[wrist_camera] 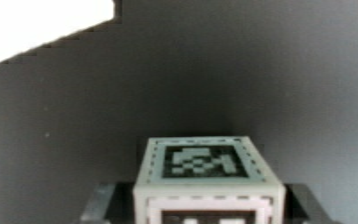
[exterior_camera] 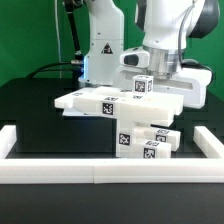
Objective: Assemble chair
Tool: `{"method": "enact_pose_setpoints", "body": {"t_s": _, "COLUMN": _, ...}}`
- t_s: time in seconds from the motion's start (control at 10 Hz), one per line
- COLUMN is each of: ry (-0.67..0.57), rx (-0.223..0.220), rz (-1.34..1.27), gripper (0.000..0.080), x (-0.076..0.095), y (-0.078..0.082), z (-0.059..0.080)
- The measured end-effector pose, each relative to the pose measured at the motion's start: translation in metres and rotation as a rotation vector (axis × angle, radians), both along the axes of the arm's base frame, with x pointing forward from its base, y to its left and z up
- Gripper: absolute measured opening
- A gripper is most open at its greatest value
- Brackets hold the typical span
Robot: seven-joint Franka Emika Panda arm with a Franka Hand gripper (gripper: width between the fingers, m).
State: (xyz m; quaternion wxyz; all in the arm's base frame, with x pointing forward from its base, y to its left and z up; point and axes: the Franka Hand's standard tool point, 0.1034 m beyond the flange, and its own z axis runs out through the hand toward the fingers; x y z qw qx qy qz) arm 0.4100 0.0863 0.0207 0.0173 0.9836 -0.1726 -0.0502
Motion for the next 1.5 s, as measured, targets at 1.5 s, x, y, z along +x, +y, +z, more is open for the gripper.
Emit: {"method": "enact_pose_setpoints", "body": {"t_s": 1.5, "ry": 0.062, "rx": 0.138, "rz": 0.002, "gripper": 0.0271, "x": 0.035, "y": -0.036, "z": 0.1}}
